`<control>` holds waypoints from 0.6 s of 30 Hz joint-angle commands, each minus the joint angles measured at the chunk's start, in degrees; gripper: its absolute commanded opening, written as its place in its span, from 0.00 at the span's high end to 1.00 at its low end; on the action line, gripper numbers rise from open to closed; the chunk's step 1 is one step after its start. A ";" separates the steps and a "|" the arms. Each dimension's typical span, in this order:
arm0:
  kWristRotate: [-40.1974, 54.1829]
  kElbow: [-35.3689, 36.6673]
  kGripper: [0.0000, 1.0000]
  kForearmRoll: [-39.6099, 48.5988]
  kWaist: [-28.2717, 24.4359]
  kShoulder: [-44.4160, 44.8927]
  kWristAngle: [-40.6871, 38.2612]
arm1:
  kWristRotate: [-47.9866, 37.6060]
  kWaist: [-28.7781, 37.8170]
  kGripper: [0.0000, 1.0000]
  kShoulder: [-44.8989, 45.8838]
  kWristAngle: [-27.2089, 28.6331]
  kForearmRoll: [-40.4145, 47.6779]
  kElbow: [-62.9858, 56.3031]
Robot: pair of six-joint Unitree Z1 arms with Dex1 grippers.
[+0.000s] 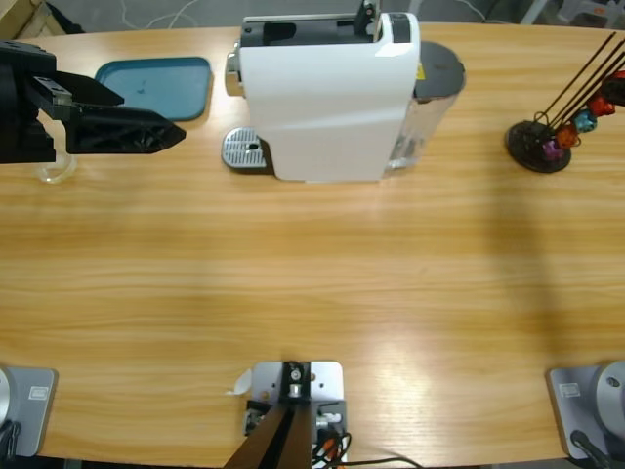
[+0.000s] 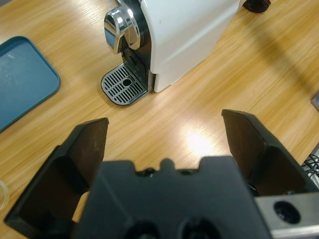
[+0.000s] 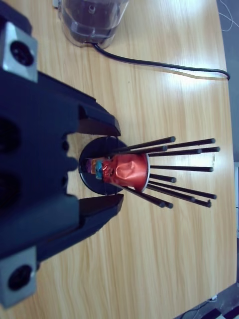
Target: Pour coffee
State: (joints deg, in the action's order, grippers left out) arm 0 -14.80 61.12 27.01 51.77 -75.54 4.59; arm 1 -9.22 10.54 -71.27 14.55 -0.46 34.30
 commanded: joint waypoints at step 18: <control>-0.62 -3.67 0.01 0.87 0.88 1.09 0.51 | -0.63 -2.54 0.82 -3.88 0.18 3.48 -1.78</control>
State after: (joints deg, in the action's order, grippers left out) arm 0 -14.84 60.17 27.01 52.11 -75.51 4.59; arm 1 -9.23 8.84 -72.74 14.55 2.02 33.98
